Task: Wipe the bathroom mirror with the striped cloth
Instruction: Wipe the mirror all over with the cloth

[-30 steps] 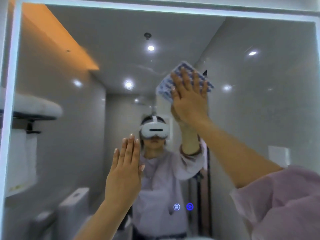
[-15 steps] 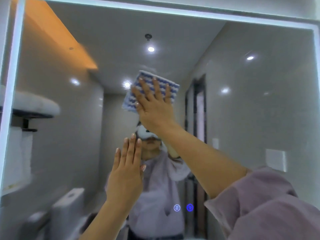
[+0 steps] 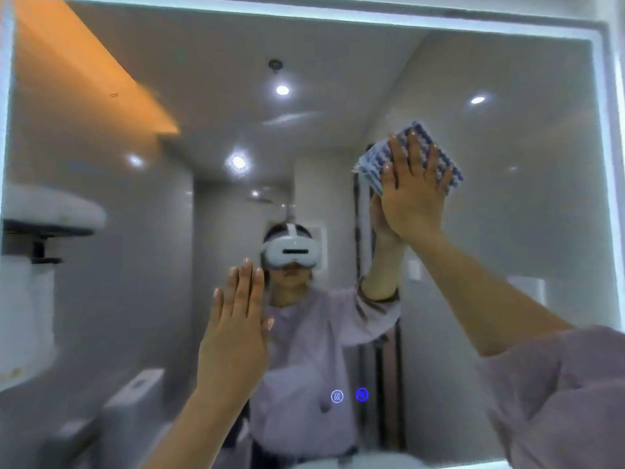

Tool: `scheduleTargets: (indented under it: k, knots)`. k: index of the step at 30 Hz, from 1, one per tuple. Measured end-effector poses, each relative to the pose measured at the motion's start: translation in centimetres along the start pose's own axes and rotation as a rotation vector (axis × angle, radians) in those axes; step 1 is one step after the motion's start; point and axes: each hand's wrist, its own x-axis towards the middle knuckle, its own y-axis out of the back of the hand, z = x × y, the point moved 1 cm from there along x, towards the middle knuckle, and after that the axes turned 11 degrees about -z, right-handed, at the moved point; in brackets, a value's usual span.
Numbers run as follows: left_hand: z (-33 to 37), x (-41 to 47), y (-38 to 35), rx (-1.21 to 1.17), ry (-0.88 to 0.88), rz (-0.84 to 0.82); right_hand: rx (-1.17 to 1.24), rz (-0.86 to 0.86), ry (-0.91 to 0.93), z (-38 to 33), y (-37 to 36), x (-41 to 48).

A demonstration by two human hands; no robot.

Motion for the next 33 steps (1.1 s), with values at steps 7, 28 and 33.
scheduleTargets:
  k: [7, 28, 33]
  knots:
    - [0.2, 0.2, -0.1, 0.022, 0.002, -0.006, 0.076, -0.046, -0.316, 1.5, -0.3, -2.1]
    - [0.1, 0.2, -0.3, -0.072, -0.033, 0.014, 0.044, -0.053, -0.468, 6.1, -3.4, -11.2]
    - [0.3, 0.3, -0.2, -0.089, -0.023, -0.014, -0.063, -0.104, 0.088, -3.1, -4.8, -16.4]
